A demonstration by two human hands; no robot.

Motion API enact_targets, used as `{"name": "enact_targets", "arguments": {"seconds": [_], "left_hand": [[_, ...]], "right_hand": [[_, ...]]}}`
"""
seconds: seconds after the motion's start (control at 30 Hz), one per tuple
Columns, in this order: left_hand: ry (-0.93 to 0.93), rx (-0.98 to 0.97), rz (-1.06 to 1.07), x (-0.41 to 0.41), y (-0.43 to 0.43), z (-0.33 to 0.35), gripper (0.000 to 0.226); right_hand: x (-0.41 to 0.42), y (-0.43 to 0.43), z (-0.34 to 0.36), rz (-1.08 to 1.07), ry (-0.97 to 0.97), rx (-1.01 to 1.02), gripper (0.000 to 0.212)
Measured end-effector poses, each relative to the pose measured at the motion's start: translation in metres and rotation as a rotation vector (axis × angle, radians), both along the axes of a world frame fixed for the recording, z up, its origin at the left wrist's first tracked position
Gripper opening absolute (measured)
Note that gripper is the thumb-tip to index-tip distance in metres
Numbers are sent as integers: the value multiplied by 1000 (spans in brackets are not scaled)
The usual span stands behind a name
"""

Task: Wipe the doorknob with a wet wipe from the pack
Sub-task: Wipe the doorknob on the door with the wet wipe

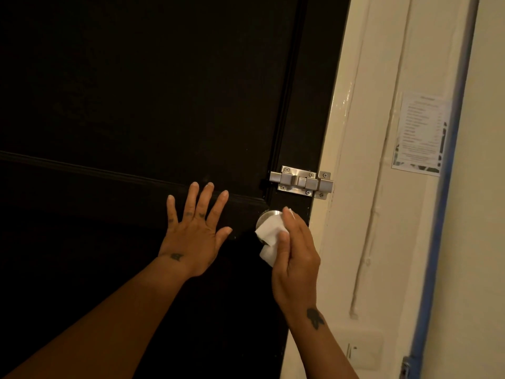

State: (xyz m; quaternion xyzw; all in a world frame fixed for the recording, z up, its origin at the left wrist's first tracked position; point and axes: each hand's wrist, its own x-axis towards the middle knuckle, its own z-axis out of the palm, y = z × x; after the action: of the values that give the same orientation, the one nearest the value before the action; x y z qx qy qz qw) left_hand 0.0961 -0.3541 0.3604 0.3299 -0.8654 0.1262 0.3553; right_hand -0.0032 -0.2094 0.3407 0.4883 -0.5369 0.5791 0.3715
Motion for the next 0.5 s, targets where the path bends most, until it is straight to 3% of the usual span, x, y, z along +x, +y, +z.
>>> {"name": "enact_targets", "arguments": {"seconds": [0.3, 0.5], "left_hand": [[10, 0, -20, 2, 3, 0, 68], [-8, 1, -2, 3, 5, 1, 70]], "right_hand": [[8, 2, -28, 77, 0, -23, 63], [9, -3, -44, 16, 28, 4, 59]]}}
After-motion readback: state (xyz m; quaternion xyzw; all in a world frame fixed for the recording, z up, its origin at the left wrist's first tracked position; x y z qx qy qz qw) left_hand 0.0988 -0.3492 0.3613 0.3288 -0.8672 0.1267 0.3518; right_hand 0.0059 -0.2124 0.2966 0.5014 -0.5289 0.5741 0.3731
